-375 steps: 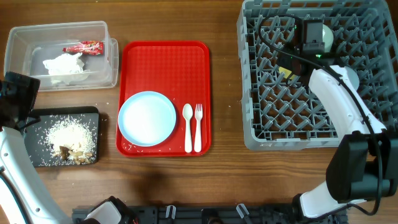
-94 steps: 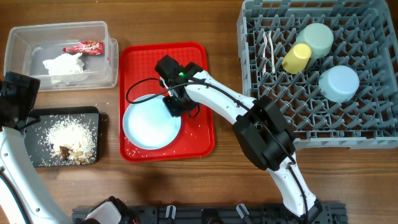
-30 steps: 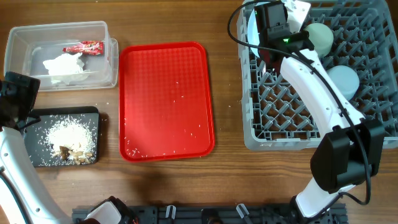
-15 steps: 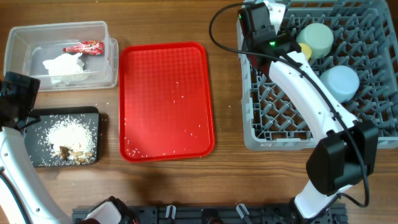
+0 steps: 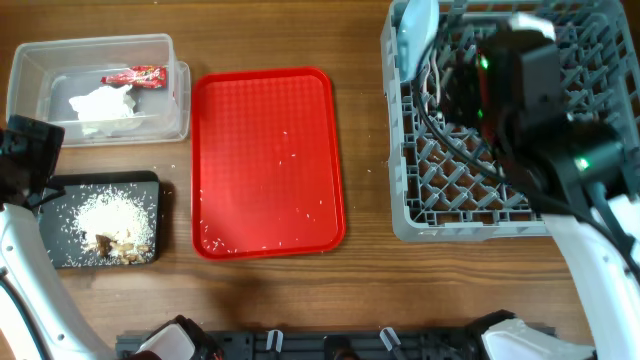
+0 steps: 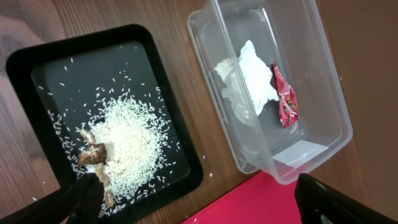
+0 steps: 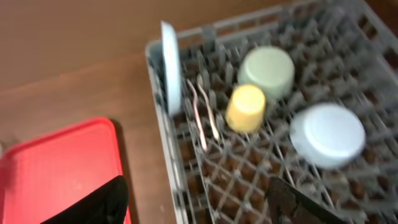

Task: Sort waste into correct bins and load items into the dishwasher rack

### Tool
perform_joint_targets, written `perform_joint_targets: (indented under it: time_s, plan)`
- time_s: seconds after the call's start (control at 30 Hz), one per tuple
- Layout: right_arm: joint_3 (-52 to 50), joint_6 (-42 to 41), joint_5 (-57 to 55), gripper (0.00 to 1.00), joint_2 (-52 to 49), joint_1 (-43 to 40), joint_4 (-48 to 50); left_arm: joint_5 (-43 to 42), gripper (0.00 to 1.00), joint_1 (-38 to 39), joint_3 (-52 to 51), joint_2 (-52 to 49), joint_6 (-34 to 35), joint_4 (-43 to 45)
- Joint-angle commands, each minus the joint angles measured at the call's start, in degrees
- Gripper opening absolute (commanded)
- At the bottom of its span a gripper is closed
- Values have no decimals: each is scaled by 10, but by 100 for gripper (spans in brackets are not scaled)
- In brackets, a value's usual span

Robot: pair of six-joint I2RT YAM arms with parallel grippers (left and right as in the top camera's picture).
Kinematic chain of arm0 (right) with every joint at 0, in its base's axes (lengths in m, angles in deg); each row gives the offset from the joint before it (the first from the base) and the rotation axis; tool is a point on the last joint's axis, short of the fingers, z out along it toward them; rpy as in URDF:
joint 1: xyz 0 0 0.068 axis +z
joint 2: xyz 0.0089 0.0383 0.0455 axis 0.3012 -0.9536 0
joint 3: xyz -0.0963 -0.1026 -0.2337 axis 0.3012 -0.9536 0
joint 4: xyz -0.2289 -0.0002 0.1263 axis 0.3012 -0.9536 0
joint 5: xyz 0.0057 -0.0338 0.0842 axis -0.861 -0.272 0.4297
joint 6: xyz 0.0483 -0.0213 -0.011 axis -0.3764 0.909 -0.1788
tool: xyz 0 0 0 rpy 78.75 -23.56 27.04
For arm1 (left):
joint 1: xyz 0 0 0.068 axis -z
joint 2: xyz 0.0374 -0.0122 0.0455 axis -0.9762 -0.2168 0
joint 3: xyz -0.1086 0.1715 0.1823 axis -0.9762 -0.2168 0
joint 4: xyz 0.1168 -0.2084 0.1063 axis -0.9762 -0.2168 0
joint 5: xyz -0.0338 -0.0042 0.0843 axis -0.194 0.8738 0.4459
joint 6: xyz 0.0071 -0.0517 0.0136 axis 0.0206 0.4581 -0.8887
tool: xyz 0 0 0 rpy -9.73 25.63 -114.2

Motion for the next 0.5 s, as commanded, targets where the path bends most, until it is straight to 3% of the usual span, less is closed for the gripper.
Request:
perform_joint_targets:
  time_s: [0.0,0.13,0.17,0.2,0.27,0.47]
  plan:
    - [-61,-42,14,72,46,23,-19,0,100,-3,7,2,-1,2]
    - [-205,-41,31,75,148,100,69,0,100,-3,7,2,-1,2]
    - [-232,-41,31,84,163,113,87,0,100,-3,7,2,-1,2]
    - [-251,-44,31,100,174,121,99,0,100,-3,7,2,-1,2]
    - [-275,-88,40,100,179,124,106,0,100,-3,7,2,-1,2]
    - [-275,-89,67,100,155,124,93,0,100,-3,7,2,-1,2]
